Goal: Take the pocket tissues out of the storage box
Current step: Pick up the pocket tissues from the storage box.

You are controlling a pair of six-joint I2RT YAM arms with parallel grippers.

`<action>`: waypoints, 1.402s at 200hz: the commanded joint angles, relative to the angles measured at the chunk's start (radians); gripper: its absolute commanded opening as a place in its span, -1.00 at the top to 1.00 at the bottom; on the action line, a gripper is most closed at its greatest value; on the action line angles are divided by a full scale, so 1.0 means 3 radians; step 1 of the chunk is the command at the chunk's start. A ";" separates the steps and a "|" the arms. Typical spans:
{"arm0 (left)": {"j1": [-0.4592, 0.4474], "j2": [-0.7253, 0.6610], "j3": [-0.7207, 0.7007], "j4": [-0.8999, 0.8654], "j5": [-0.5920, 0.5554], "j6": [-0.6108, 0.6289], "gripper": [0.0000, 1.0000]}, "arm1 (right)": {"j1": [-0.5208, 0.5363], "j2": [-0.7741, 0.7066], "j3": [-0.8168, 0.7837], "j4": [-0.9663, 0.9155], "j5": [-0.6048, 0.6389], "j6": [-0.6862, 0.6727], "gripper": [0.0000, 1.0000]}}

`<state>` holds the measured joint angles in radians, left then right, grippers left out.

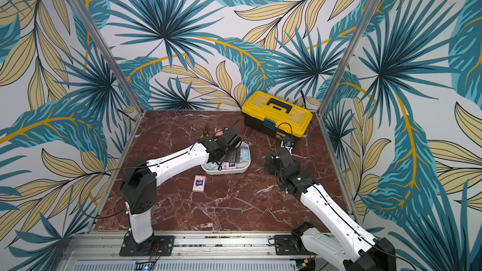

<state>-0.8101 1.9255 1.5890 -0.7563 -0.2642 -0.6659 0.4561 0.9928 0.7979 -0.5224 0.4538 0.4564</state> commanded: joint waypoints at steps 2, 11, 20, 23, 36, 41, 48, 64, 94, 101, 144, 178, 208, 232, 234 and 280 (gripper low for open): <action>0.0000 0.0114 0.0182 -0.0016 0.0108 -0.0039 -0.75 | -0.0014 -0.0037 -0.0065 -0.0053 0.0079 0.0017 -0.98; 0.0005 0.0162 0.0208 -0.0023 0.0143 -0.0037 -0.73 | -0.0014 -0.0039 -0.0069 -0.0055 0.0078 0.0016 -0.99; 0.0004 0.0214 0.0233 -0.0033 0.0177 -0.0037 -0.71 | -0.0014 -0.0039 -0.0072 -0.0053 0.0083 0.0011 -0.99; 0.0005 0.0231 0.0242 -0.0035 0.0184 -0.0032 -0.71 | -0.0013 -0.0042 -0.0072 -0.0054 0.0083 0.0011 -0.99; 0.0006 0.0296 0.0270 -0.0050 0.0205 -0.0033 -0.68 | -0.0015 -0.0042 -0.0080 -0.0053 0.0086 0.0007 -0.99; 0.0006 0.0317 0.0288 -0.0060 0.0209 -0.0035 -0.67 | -0.0013 -0.0042 -0.0083 -0.0053 0.0088 0.0007 -0.99; 0.0006 0.0349 0.0306 -0.0078 0.0203 -0.0035 -0.64 | -0.0016 -0.0042 -0.0088 -0.0055 0.0088 0.0007 -0.98; 0.0006 0.0399 0.0330 -0.0105 0.0190 -0.0035 -0.62 | -0.0019 -0.0047 -0.0098 -0.0053 0.0085 0.0007 -0.98; 0.0016 0.0476 0.0349 -0.0122 0.0221 -0.0033 -0.49 | -0.0017 -0.0062 -0.0115 -0.0054 0.0103 0.0007 -0.99; 0.0016 0.0489 0.0353 -0.0136 0.0213 -0.0034 -0.46 | -0.0017 -0.0062 -0.0123 -0.0053 0.0103 0.0007 -0.99; 0.0050 0.0561 0.0323 -0.0192 0.0162 -0.0048 -0.42 | -0.0022 -0.0062 -0.0143 -0.0054 0.0108 -0.0008 -0.99; 0.0062 0.0593 0.0320 -0.0195 0.0148 -0.0047 -0.37 | -0.0023 -0.0058 -0.0158 -0.0053 0.0108 -0.0023 -0.99; 0.0062 0.0571 0.0327 -0.0180 0.0139 -0.0032 -0.22 | -0.0027 -0.0062 -0.0167 -0.0055 0.0108 -0.0039 -0.99; 0.0062 0.0518 0.0325 -0.0146 0.0167 -0.0001 -0.10 | -0.0027 -0.0057 -0.0171 -0.0048 0.0113 -0.0048 -0.99; 0.0062 0.0508 0.0327 -0.0148 0.0169 0.0003 -0.09 | -0.0030 -0.0057 -0.0170 -0.0048 0.0113 -0.0051 -0.99; 0.0058 0.0348 0.0316 -0.0123 0.0206 0.0026 -0.07 | -0.0033 -0.0055 -0.0163 -0.0043 0.0124 -0.0073 -0.99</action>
<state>-0.7967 2.0911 1.6466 -0.8017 -0.2008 -0.6682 0.4503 0.9855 0.7662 -0.5224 0.4683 0.4496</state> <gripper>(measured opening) 0.537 0.992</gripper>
